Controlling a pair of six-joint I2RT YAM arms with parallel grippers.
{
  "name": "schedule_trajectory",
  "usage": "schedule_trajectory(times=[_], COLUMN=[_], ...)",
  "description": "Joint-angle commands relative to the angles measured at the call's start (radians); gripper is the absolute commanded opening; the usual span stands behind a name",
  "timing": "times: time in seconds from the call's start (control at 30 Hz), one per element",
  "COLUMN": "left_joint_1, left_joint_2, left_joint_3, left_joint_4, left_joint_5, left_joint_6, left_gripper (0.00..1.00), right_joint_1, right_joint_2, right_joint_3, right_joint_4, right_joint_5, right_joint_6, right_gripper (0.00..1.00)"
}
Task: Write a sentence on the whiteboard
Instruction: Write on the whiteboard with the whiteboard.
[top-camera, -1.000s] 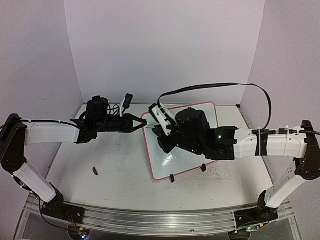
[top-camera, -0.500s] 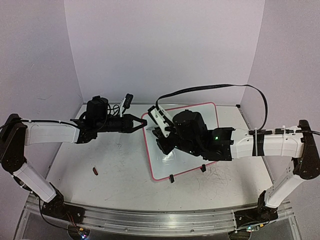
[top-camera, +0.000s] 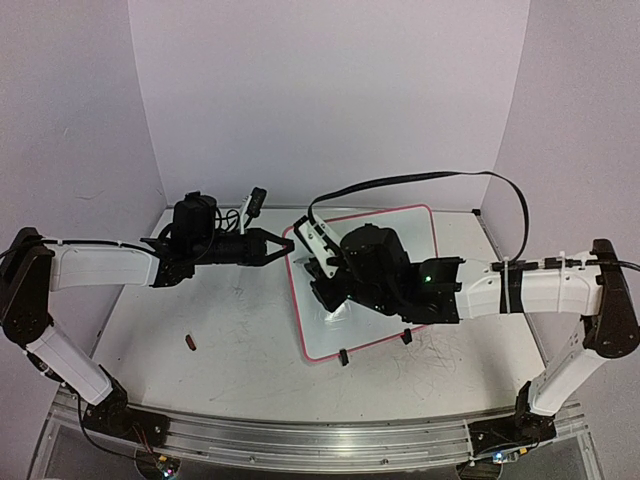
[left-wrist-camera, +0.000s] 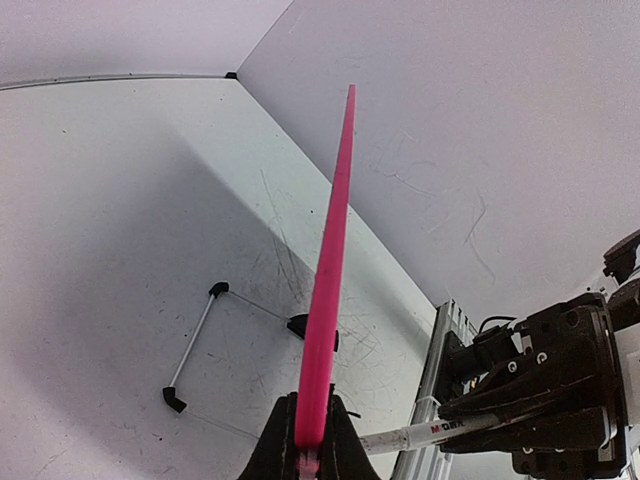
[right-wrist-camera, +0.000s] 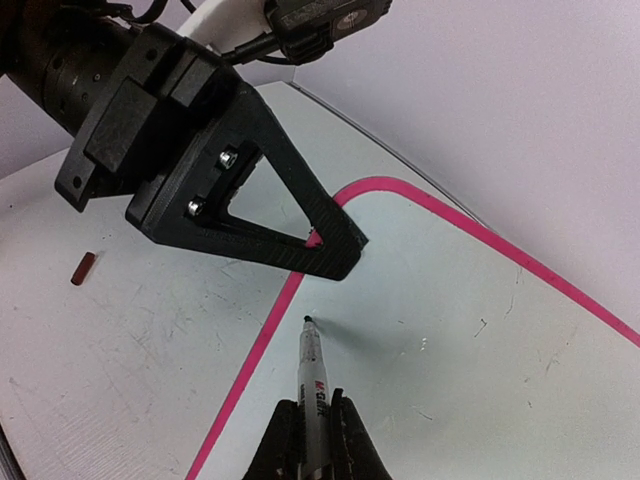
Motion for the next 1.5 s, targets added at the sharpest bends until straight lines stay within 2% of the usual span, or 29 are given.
schedule_trajectory(times=[0.0,1.47], left_joint_1=[0.006,0.006], left_joint_2=[-0.018,-0.036], left_joint_3=[0.005,-0.004], left_joint_4=[0.015,0.018], left_joint_5=[-0.034,-0.033], left_joint_6=[-0.007,-0.02], left_gripper=[0.01,0.01], right_joint_1=[0.004,0.036], right_joint_2=[0.01,-0.027], right_joint_3=[0.035,-0.066], right_joint_4=[0.03,-0.04], right_joint_5=[0.038,0.014], right_joint_6=[0.008,0.079], right_gripper=[0.0,0.0])
